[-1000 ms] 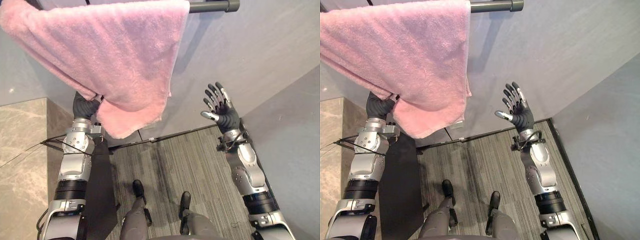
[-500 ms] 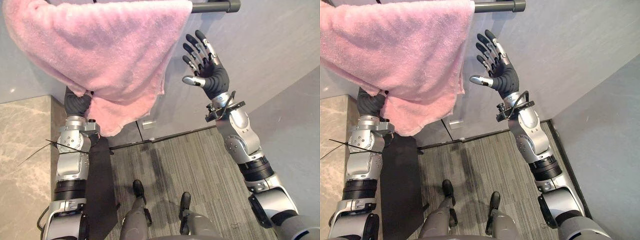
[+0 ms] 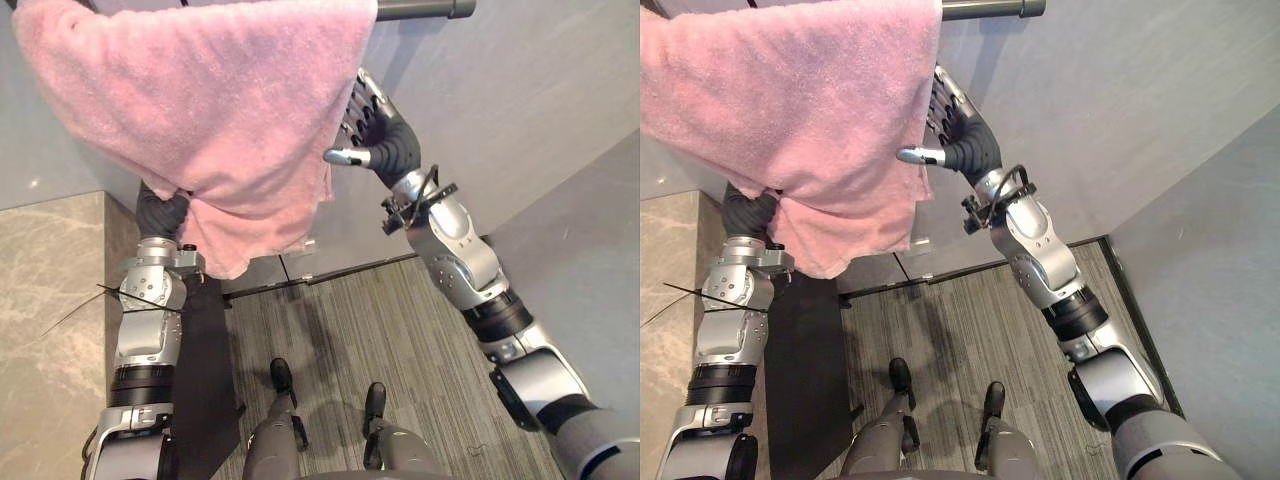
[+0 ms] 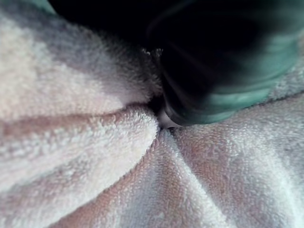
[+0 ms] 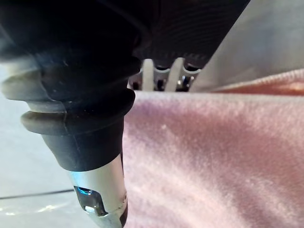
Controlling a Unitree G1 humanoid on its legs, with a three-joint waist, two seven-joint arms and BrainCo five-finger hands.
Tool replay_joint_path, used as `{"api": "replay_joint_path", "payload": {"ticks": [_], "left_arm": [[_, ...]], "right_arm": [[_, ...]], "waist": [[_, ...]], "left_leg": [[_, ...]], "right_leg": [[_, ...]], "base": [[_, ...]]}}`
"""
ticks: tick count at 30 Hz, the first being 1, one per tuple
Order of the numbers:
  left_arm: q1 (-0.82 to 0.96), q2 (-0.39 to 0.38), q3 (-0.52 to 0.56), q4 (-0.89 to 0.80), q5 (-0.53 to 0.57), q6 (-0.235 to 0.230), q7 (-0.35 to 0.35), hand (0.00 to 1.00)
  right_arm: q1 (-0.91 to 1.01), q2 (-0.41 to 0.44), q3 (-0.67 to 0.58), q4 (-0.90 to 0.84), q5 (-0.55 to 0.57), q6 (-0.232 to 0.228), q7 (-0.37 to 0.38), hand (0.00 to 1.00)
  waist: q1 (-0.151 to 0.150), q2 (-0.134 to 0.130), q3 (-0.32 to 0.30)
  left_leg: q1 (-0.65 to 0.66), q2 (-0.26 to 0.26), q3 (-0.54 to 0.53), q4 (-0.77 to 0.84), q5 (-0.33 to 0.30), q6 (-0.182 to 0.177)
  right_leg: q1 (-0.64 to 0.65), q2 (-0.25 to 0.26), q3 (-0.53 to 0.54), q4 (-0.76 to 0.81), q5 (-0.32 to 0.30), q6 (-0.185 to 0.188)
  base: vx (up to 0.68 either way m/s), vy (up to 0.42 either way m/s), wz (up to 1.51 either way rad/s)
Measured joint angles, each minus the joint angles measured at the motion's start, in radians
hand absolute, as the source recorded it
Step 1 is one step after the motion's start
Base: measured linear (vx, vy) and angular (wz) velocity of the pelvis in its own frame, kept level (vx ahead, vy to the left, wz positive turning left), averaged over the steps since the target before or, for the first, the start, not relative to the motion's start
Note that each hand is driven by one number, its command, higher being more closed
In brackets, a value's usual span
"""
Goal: Organize washtable
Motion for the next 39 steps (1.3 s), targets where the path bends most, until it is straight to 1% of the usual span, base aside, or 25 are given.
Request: {"api": "replay_joint_path", "payload": {"ticks": [1, 4, 7, 8, 11, 15, 18, 21, 24, 27, 29, 31, 33, 39], "left_arm": [[-0.001, 0.000, -0.005, 0.000, 0.000, 0.000, 0.000, 1.00], [-0.016, 0.002, -0.025, 0.011, -0.020, 0.000, 0.001, 1.00], [-0.044, 0.006, -0.033, 0.041, -0.021, -0.001, 0.002, 1.00], [-0.045, 0.007, -0.035, 0.041, -0.021, -0.001, 0.002, 1.00], [-0.047, 0.009, -0.057, 0.041, -0.038, -0.001, 0.002, 1.00], [-0.047, 0.017, -0.062, 0.041, -0.041, -0.001, 0.001, 1.00], [-0.047, 0.036, -0.061, 0.041, -0.041, -0.001, 0.001, 1.00], [-0.047, 0.038, -0.060, 0.041, -0.041, -0.001, 0.001, 1.00], [-0.054, 0.038, -0.060, 0.041, -0.041, -0.001, 0.001, 1.00], [-0.070, 0.038, -0.059, 0.040, -0.041, -0.001, -0.001, 1.00], [-0.080, 0.038, -0.059, 0.039, -0.041, -0.001, -0.003, 1.00], [-0.083, 0.038, -0.059, 0.028, -0.041, -0.002, -0.005, 1.00], [-0.083, 0.038, -0.058, 0.027, -0.041, -0.002, -0.006, 1.00], [-0.081, 0.038, -0.058, 0.027, -0.041, -0.002, -0.010, 1.00]], "right_arm": [[-0.015, 0.001, 0.007, 0.011, 0.000, 0.000, -0.001, 0.00], [-0.080, 0.037, 0.011, 0.074, -0.001, 0.000, -0.021, 0.00], [-0.145, 0.074, 0.015, 0.145, -0.001, 0.001, -0.040, 0.00], [-0.166, 0.085, 0.020, 0.161, -0.001, 0.001, -0.043, 1.00], [-0.221, 0.109, 0.041, 0.181, -0.011, 0.001, -0.046, 1.00], [-0.261, 0.148, 0.042, 0.233, -0.021, 0.007, -0.069, 1.00], [-0.261, 0.155, 0.041, 0.233, -0.027, 0.010, -0.082, 1.00], [-0.261, 0.151, 0.031, 0.233, -0.066, 0.015, -0.082, 1.00], [-0.261, 0.132, -0.006, 0.233, -0.084, 0.021, -0.082, 1.00], [-0.258, 0.080, -0.040, 0.233, -0.090, 0.032, -0.083, 1.00], [-0.250, 0.055, -0.040, 0.233, -0.089, 0.034, -0.083, 1.00], [-0.241, 0.037, -0.041, 0.232, -0.089, 0.036, -0.081, 1.00], [-0.225, 0.027, -0.041, 0.231, -0.088, 0.037, -0.079, 1.00], [-0.202, 0.026, -0.050, 0.222, -0.078, 0.040, -0.060, 1.00]], "waist": [[0.002, 0.000, 0.000], [0.022, 0.001, 0.000], [0.027, 0.004, 0.000], [0.029, 0.006, 0.000], [0.046, 0.017, 0.001], [0.048, 0.022, 0.001], [0.048, 0.022, 0.001], [0.047, 0.022, 0.001], [0.048, 0.022, 0.001], [0.046, 0.023, 0.001], [0.044, 0.023, 0.000], [0.041, 0.032, -0.005], [0.041, 0.035, -0.007], [0.042, 0.035, -0.007]], "left_leg": [[0.000, 0.000, -0.001, 0.000, 0.000, 0.000], [-0.002, 0.001, -0.009, 0.003, 0.006, -0.009], [-0.007, 0.011, -0.019, 0.005, 0.009, -0.013], [-0.007, 0.014, -0.020, 0.005, 0.010, -0.014], [-0.014, 0.024, -0.025, 0.000, 0.013, -0.018], [-0.019, 0.029, -0.035, 0.000, 0.013, -0.019], [-0.020, 0.027, -0.033, 0.000, 0.013, -0.019], [-0.020, 0.025, -0.028, 0.001, 0.013, -0.019], [-0.019, 0.025, -0.023, 0.006, 0.015, -0.021], [-0.006, 0.025, -0.019, 0.006, 0.016, -0.022], [0.007, 0.026, -0.015, 0.005, 0.016, -0.022], [0.009, 0.029, -0.013, 0.000, 0.016, -0.022], [0.015, 0.030, -0.012, 0.000, 0.016, -0.022], [0.029, 0.031, -0.003, 0.000, 0.015, -0.022]], "right_leg": [[0.000, 0.000, 0.000, 0.000, 0.000, 0.000], [0.004, 0.002, 0.001, -0.013, 0.005, -0.003], [0.005, 0.012, -0.002, -0.015, 0.008, -0.008], [0.005, 0.013, -0.002, -0.015, 0.008, -0.008], [-0.001, 0.023, -0.004, -0.015, 0.010, -0.012], [-0.002, 0.028, -0.010, -0.015, 0.010, -0.014], [-0.003, 0.028, -0.011, -0.015, 0.010, -0.014], [-0.003, 0.028, -0.011, -0.015, 0.010, -0.014], [-0.002, 0.029, -0.010, -0.015, 0.010, -0.014], [0.008, 0.028, -0.007, -0.014, 0.010, -0.014], [0.018, 0.029, -0.002, -0.013, 0.010, -0.014], [0.016, 0.030, 0.001, -0.012, 0.011, -0.015], [0.017, 0.031, 0.002, -0.010, 0.012, -0.016], [0.032, 0.029, 0.012, -0.013, 0.012, -0.016]], "base": [[0.04, -0.009, 0.01], [0.02, -0.008, -0.01], [0.01, -0.016, 0.04], [0.00, 0.000, 0.00], [-0.02, -0.021, 0.00], [-0.02, -0.020, 0.04], [0.00, 0.000, 0.00], [0.00, 0.000, 0.00], [0.00, 0.000, 0.00], [0.00, -0.005, -0.03], [0.00, -0.008, -0.06], [-0.02, -0.015, -0.08], [-0.03, -0.018, -0.10], [0.00, -0.007, -0.02]]}}
